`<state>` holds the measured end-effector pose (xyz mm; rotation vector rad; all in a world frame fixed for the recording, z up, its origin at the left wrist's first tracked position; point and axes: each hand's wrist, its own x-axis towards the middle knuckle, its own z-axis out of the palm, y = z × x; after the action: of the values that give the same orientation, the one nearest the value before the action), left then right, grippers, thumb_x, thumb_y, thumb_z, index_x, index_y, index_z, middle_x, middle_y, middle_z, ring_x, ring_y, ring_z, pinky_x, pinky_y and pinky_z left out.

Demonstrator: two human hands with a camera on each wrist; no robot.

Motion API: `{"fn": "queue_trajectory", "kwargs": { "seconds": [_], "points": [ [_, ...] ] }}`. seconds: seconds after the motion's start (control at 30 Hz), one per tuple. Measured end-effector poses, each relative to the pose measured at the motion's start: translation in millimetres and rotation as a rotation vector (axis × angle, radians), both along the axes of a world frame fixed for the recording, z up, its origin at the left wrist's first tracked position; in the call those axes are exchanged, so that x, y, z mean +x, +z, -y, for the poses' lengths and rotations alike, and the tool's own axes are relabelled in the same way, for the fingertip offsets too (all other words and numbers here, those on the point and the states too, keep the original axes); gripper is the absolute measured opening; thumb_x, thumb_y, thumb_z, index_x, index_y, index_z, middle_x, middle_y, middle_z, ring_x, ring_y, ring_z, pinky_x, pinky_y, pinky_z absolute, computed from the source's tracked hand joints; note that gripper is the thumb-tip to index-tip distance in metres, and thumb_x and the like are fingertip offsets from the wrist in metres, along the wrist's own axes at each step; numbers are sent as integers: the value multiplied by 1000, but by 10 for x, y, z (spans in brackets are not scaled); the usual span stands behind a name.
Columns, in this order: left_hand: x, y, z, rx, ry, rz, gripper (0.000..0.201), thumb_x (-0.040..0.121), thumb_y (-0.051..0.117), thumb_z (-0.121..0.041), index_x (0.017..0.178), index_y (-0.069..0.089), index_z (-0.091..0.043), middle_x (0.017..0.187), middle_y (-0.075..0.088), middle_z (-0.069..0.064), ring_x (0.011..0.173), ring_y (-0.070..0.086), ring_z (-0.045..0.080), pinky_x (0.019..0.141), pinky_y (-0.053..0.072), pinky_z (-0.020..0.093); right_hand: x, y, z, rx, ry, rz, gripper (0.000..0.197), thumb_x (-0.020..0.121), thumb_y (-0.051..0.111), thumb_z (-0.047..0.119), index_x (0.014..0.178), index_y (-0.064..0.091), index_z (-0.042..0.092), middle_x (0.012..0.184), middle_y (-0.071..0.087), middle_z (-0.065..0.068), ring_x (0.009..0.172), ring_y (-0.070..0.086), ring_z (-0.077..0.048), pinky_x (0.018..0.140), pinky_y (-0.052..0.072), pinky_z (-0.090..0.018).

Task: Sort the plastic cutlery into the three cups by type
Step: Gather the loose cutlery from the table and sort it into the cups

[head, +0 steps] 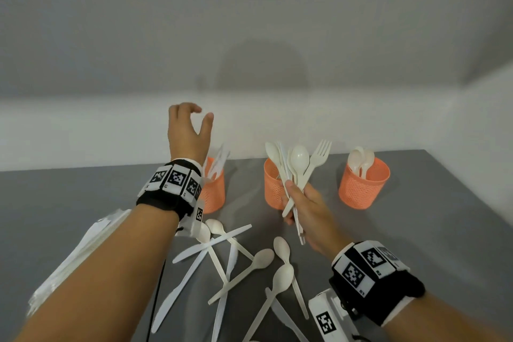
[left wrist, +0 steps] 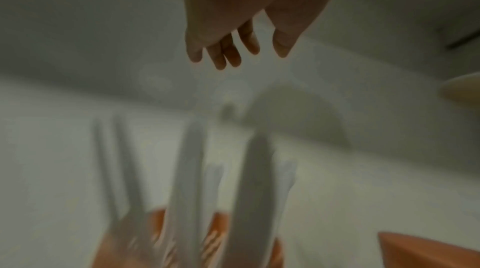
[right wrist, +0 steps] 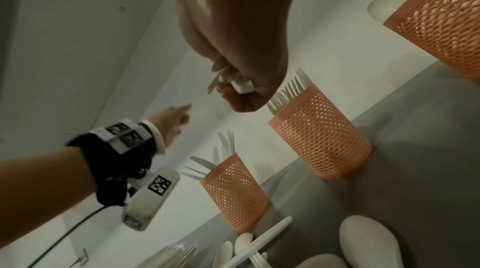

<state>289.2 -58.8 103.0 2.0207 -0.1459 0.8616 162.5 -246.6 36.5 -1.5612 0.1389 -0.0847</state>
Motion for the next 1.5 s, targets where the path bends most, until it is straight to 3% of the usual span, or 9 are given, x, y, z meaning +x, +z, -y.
{"fn": "queue_trajectory", "kwargs": {
  "seconds": [0.07, 0.17, 0.27, 0.73, 0.93, 1.1, 1.2, 1.4, 1.5],
  "points": [
    [-242, 107, 160, 29, -96, 83, 14, 86, 61, -18, 81, 61, -5, 83, 54, 1, 78, 49, 12, 70, 33, 13, -5, 12, -10, 7, -3, 11, 35, 98, 40, 31, 128, 50, 16, 60, 51, 6, 54, 49, -9, 54, 44, -25],
    [-630, 1, 476, 120, -336, -271, 25, 83, 66, -23, 62, 61, -10, 58, 54, -2, 56, 48, 9, 56, 36, 15, 17, 40, -83, 79, -12, 35, 20, 98, 40, 14, 114, 51, 14, 72, 53, 8, 63, 52, -5, 54, 46, -17],
    [-843, -241, 664, 94, -487, -522, 31, 79, 70, -25, 53, 57, -15, 47, 54, -8, 41, 48, -3, 48, 34, 6, 30, 35, -174, 62, 40, 39, 20, 95, 37, 8, 104, 54, 14, 80, 50, -3, 74, 47, -17, 52, 46, -20],
    [-882, -298, 626, -185, -565, -724, 17, 89, 56, -13, 72, 54, -11, 61, 58, 1, 53, 54, 9, 46, 42, 18, -31, 24, -220, 104, 3, 24, 34, 99, 40, 19, 126, 44, -1, 73, 56, -7, 48, 54, -8, 42, 42, -23],
    [-762, -105, 441, -273, -436, -632, 20, 87, 51, -1, 71, 46, -12, 61, 59, 9, 54, 57, 25, 43, 47, 25, 1, -1, -122, 77, -121, -45, 26, 99, 36, 13, 112, 54, 0, 67, 52, -6, 50, 51, -13, 43, 43, -23],
    [-314, 154, -72, -45, -42, -313, 8, 82, 58, -5, 89, 56, -6, 87, 66, 16, 76, 60, 26, 67, 45, 29, 37, -50, -87, -19, -111, -31, 19, 99, 37, 16, 99, 55, 10, 62, 51, -1, 52, 47, -13, 55, 42, -30],
    [-82, 54, -244, 108, 90, -408, 22, 83, 58, -7, 103, 58, 3, 102, 65, 20, 95, 60, 32, 75, 41, 29, 71, -49, -119, -13, -102, -27, 20, 99, 38, 18, 115, 48, 11, 58, 51, 1, 49, 49, -7, 48, 44, -19],
    [31, -241, -215, 438, 136, -716, 12, 82, 60, -20, 90, 54, -13, 106, 67, 12, 101, 59, 31, 93, 43, 40, 56, 18, -186, -7, -71, -25, 25, 99, 39, 16, 79, 53, 8, 65, 49, -4, 58, 48, -12, 48, 44, -18],
    [69, -207, -222, 431, 102, -695, 55, 77, 70, -35, 123, 48, -15, 121, 63, 3, 116, 55, 26, 99, 32, 40, 48, 36, -166, 4, -35, -19, 19, 99, 38, 16, 99, 54, 5, 68, 53, -2, 60, 51, -13, 47, 44, -19]
  ]
}}
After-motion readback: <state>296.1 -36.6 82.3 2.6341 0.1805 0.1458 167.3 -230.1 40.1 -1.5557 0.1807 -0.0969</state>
